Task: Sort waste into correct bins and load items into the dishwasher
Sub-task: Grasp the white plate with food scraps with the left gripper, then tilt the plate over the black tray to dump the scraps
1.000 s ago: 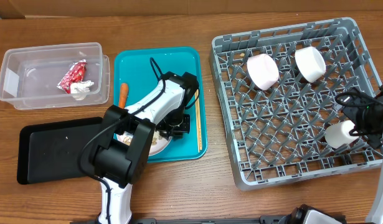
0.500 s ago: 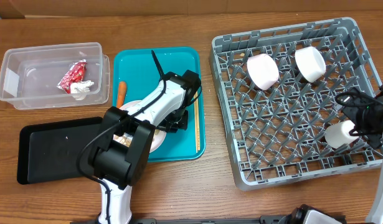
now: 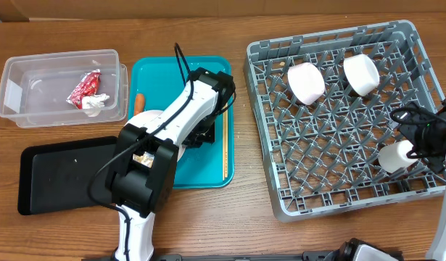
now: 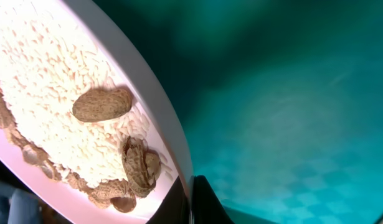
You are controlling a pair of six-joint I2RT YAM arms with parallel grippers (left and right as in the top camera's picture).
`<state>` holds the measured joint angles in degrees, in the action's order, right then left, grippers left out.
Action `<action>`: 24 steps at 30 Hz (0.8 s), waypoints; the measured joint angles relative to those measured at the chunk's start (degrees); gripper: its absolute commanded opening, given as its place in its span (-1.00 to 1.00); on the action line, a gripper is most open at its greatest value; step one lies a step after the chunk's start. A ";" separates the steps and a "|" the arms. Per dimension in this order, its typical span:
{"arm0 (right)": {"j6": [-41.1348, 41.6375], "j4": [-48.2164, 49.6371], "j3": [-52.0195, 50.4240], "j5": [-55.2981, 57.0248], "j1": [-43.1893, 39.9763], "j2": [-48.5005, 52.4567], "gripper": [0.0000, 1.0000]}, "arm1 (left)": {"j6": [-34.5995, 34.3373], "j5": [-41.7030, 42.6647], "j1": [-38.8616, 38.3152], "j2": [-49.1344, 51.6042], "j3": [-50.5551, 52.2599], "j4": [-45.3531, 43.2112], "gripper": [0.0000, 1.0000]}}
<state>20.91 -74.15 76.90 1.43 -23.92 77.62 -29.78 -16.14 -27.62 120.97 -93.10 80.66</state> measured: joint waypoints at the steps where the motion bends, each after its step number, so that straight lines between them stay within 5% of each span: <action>1: 0.00 -0.02 0.00 -0.02 0.02 0.00 1.00 | -0.83 0.04 0.17 -0.15 0.00 0.61 -0.92; 14: 0.00 0.00 0.00 0.00 0.00 0.00 1.00 | -3.10 2.95 10.97 -21.14 0.28 4.11 -0.92; 24: 0.00 -0.02 0.00 0.00 0.02 0.00 1.00 | 4.22 9.68 26.38 -22.99 11.43 -3.43 -0.92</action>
<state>20.91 -74.17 76.90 1.43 -23.90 77.62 -25.56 -6.46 -1.23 97.97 -81.67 77.23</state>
